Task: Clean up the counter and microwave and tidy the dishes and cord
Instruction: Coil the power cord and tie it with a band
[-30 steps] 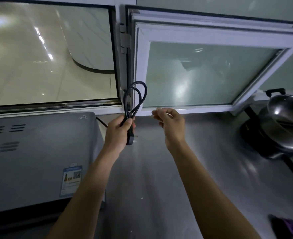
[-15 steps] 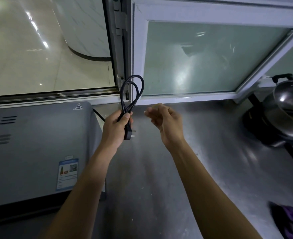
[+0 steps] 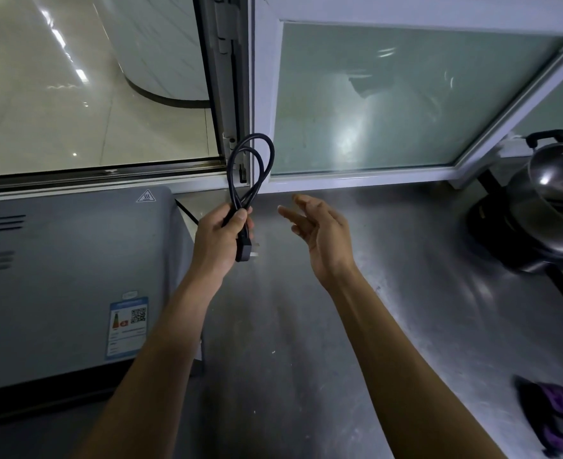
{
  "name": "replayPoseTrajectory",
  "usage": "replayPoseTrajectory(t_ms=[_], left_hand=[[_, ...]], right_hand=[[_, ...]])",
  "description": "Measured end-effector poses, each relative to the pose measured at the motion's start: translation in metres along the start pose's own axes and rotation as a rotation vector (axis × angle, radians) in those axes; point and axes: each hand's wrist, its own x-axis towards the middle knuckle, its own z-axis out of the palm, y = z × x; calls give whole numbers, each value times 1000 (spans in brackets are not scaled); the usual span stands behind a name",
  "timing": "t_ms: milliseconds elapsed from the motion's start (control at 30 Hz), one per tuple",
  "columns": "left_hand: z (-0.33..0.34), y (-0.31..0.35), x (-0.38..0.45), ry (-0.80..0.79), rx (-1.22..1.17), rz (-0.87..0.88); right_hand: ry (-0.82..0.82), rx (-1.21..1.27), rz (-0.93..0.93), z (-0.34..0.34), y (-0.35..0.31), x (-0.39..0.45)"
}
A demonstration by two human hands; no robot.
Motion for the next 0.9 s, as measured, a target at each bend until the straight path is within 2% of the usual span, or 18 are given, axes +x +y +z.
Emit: replayPoseTrajectory(t_ms=[233,767,900], left_hand=[[0,1,-1,8,12,3],[1,1,-1,1,12,20],[1,-2,-1,-23,31,17]], right_hand=[[24,-48,-100,-5,5,-1],[114,-30,-131,-11,0,-8],[137,-99,-161,-10,-1,-10]])
